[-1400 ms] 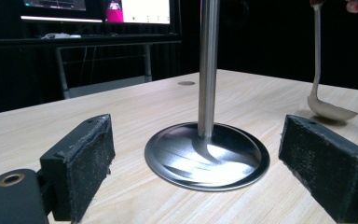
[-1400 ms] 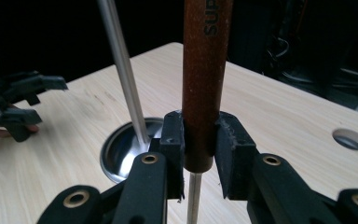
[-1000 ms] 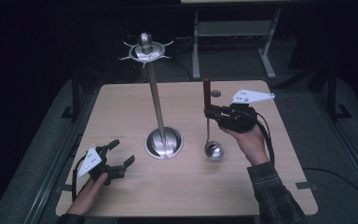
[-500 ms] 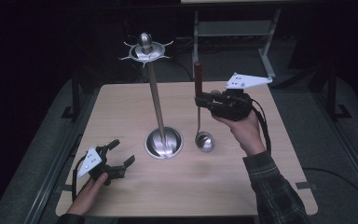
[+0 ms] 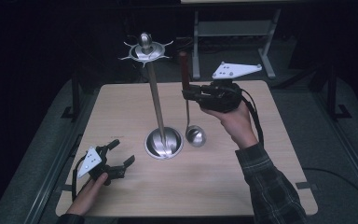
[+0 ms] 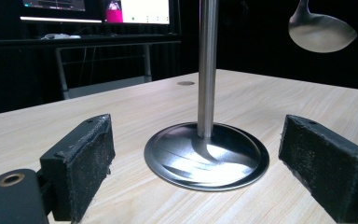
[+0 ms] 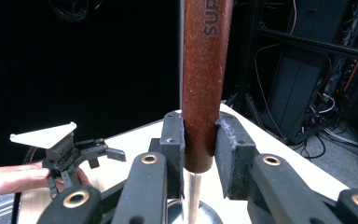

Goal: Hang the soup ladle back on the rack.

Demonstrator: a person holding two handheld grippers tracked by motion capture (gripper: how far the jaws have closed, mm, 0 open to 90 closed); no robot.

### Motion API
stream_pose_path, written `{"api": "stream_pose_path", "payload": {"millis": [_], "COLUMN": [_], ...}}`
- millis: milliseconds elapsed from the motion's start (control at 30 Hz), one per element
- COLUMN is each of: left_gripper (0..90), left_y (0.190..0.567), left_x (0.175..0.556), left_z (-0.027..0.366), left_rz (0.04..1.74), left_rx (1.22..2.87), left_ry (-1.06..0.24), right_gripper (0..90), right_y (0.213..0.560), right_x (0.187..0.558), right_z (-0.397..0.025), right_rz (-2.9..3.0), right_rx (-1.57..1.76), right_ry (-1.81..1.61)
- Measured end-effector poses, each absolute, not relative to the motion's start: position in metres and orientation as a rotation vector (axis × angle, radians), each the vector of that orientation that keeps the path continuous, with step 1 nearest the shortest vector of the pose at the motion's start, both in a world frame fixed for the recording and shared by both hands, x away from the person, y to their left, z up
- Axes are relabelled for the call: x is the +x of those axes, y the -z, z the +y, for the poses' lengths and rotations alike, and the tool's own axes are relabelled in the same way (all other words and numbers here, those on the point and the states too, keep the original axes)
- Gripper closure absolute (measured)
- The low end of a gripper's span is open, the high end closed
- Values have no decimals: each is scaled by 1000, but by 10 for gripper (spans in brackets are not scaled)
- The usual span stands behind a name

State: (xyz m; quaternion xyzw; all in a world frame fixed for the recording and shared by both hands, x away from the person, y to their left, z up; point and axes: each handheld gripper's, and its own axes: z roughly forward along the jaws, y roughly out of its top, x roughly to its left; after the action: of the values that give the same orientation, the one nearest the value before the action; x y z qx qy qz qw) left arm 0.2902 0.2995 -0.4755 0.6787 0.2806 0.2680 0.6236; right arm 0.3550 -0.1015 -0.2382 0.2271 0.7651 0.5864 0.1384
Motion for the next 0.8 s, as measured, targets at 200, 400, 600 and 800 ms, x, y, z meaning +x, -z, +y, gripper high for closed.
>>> {"api": "stream_pose_path", "payload": {"millis": [200, 400, 600, 800], "left_gripper": [97, 97, 97, 97], "left_y": [475, 475, 475, 476], "left_x": [290, 290, 290, 290], "left_z": [300, 300, 300, 300], "left_rz": [643, 643, 642, 642], "left_rx": [1558, 1558, 1558, 1557], "left_ry": [-615, -615, -615, -615], "right_gripper": [737, 737, 737, 737], "right_y": [233, 233, 232, 232], "right_x": [357, 361, 363, 367], "right_z": [-94, -89, -87, -83], "right_rz": [2222, 2232, 2237, 2243], "right_rx": [645, 638, 632, 631], "right_ry": [-1704, -1701, -1703, -1701]}}
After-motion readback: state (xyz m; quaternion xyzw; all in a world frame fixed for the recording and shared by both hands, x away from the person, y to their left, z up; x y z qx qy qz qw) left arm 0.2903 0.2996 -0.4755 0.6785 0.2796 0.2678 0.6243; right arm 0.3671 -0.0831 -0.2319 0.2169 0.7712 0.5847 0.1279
